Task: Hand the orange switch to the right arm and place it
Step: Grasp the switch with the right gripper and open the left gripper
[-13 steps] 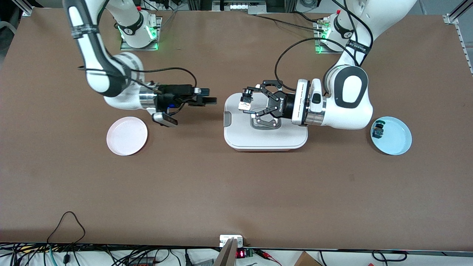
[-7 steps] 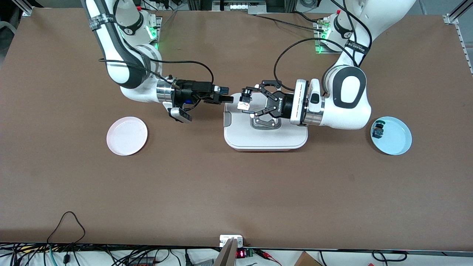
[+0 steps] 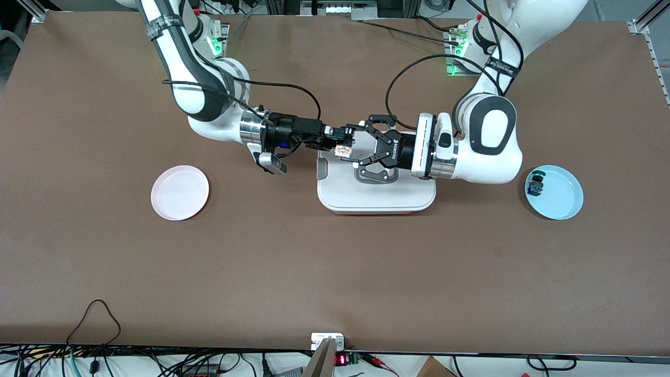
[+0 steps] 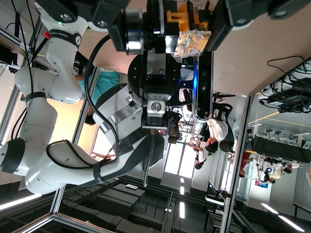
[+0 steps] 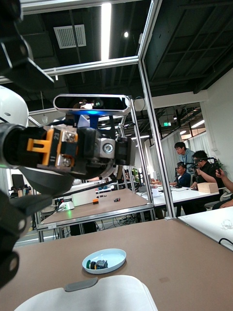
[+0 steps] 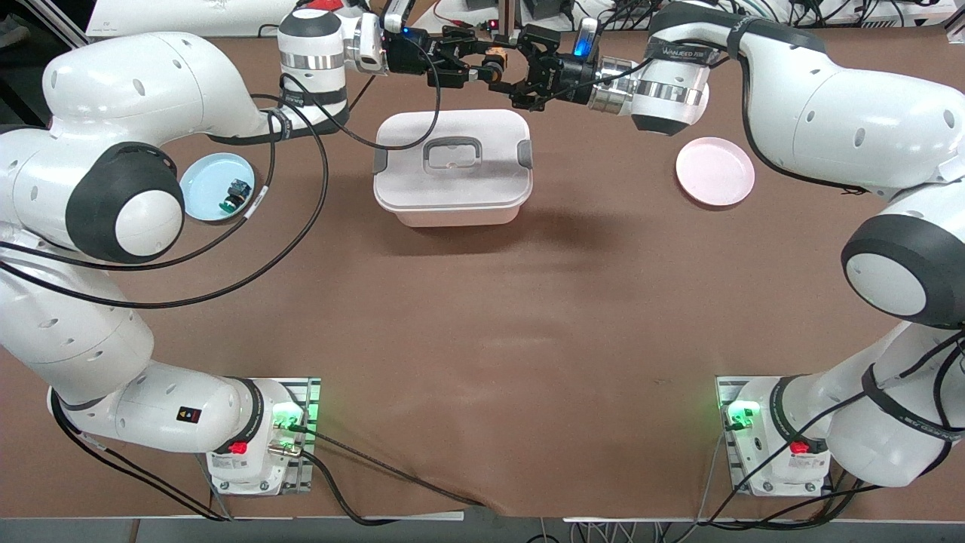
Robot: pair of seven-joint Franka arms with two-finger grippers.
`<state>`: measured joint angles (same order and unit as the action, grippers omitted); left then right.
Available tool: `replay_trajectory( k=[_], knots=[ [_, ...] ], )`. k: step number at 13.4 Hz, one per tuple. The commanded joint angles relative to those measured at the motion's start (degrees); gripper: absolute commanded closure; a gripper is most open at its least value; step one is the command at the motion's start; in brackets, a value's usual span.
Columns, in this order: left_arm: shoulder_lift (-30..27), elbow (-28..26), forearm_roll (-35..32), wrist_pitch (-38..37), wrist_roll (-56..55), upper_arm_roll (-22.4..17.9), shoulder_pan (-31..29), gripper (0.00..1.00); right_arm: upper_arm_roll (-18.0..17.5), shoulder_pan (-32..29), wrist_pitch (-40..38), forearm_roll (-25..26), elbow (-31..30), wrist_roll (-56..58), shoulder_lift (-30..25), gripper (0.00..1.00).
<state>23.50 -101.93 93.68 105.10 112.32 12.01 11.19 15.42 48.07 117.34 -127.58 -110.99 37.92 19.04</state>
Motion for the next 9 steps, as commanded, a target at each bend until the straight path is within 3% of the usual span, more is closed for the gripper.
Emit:
replay_trajectory(
  k=[1, 3, 8, 9],
  knots=[
    [-0.39, -0.2, 2.3, 0.64, 2.9, 0.12, 0.32, 1.0, 0.57, 0.71, 1.05, -1.18, 1.21, 0.31, 0.73, 0.55],
    [-0.39, -0.29, 2.39, 0.64, 2.99, 0.12, 0.32, 1.0, 0.66, 0.36, 1.05, -0.83, 1.21, -0.04, 0.73, 0.97],
    [-0.47, -0.29, 2.39, 0.64, 2.91, 0.12, 0.32, 1.0, 0.93, 0.01, 1.05, -0.3, 1.3, -0.21, 0.38, 1.0],
    [-0.56, -0.29, 2.39, 0.55, 2.65, 0.12, 0.32, 0.93, 1.01, -0.34, 1.05, -0.21, 1.3, -0.21, 0.21, 1.0]
  ],
)
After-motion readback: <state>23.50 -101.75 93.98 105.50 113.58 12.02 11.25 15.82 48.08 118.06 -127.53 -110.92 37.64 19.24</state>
